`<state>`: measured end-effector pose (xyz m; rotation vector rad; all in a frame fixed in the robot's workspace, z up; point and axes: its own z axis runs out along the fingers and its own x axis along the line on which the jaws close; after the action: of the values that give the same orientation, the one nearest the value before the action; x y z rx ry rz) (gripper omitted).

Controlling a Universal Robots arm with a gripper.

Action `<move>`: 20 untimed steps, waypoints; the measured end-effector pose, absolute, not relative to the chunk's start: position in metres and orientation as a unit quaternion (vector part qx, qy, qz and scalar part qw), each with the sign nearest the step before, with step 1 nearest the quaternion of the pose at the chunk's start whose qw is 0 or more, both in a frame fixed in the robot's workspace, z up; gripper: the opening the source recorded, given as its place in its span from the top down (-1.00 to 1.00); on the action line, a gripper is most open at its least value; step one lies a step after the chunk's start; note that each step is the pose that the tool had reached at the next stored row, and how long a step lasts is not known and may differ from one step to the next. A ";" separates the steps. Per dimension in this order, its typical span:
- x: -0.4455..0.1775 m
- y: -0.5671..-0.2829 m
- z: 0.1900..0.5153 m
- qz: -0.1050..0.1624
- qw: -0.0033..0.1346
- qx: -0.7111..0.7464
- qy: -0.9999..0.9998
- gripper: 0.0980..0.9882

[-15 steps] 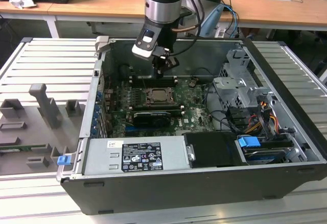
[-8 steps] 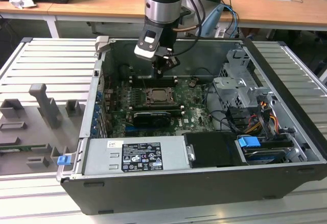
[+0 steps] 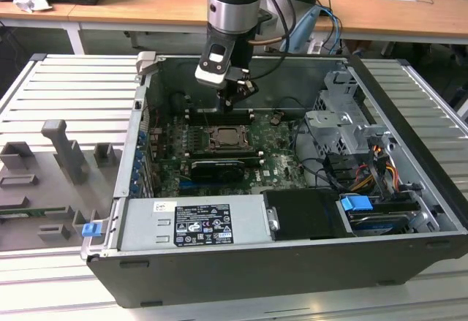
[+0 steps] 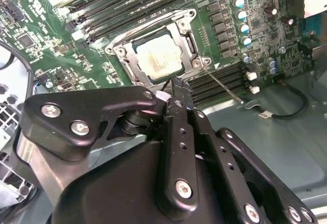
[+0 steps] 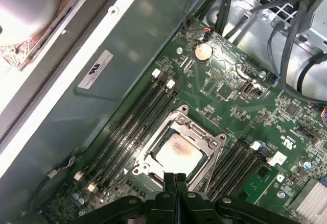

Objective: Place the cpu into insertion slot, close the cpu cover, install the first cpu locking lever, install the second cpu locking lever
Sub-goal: 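Install the first cpu locking lever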

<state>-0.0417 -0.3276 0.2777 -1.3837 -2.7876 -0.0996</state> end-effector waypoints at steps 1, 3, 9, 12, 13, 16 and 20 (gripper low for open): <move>-0.042 -0.328 0.278 -0.032 0.014 -0.442 -0.896 0.98; -0.042 -0.328 0.278 -0.032 0.014 -0.436 -0.899 0.98; -0.042 -0.328 0.278 -0.032 0.015 -0.418 -0.908 0.98; -0.042 -0.328 0.278 -0.031 0.015 -0.408 -0.912 0.98; -0.042 -0.328 0.278 -0.031 0.015 -0.406 -0.913 0.98; -0.042 -0.328 0.278 -0.031 0.016 -0.400 -0.916 0.98; -0.042 -0.328 0.278 -0.031 0.016 -0.386 -0.922 0.98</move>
<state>-0.0418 -0.3276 0.2777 -1.2001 -2.8671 -0.0965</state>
